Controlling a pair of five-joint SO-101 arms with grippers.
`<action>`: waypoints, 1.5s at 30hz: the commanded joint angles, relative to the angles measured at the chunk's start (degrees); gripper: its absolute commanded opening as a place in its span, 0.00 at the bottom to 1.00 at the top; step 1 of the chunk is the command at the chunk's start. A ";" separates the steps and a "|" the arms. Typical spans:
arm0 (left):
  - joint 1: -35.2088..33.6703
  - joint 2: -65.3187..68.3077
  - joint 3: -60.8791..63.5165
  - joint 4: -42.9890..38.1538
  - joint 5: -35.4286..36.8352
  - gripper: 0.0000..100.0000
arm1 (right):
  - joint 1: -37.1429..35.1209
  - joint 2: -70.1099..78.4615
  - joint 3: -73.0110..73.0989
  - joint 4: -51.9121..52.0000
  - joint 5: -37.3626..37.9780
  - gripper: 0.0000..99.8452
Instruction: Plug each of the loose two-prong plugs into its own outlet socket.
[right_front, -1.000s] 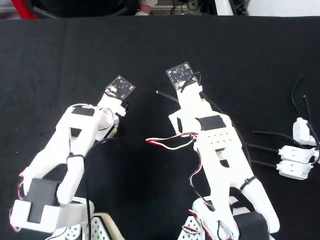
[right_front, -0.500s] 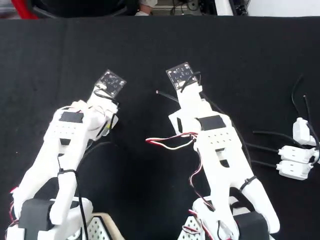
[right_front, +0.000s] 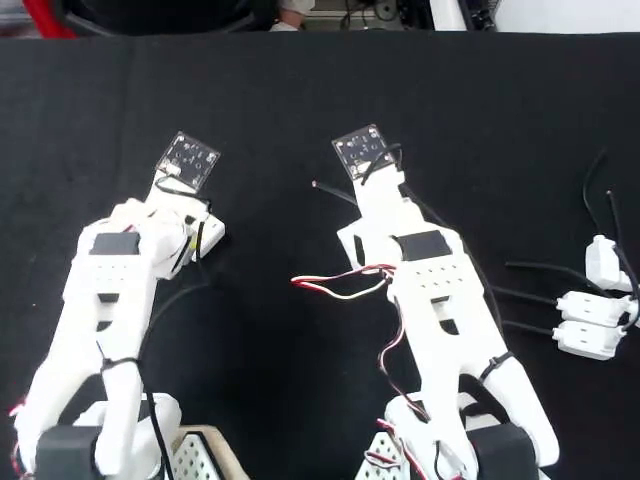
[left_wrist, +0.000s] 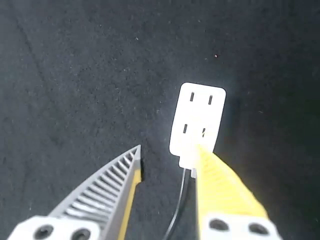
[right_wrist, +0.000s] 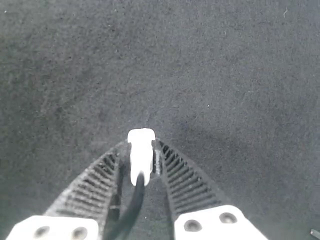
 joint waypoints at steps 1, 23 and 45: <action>0.66 -4.57 1.54 -3.34 1.05 0.20 | 1.05 -0.22 -3.38 0.26 0.44 0.01; 1.63 35.16 -24.92 5.45 -5.89 0.27 | 1.05 -0.31 -3.56 0.26 0.53 0.01; 26.15 22.95 -19.30 7.47 -7.38 0.03 | 12.48 -10.24 -7.87 9.41 2.02 0.01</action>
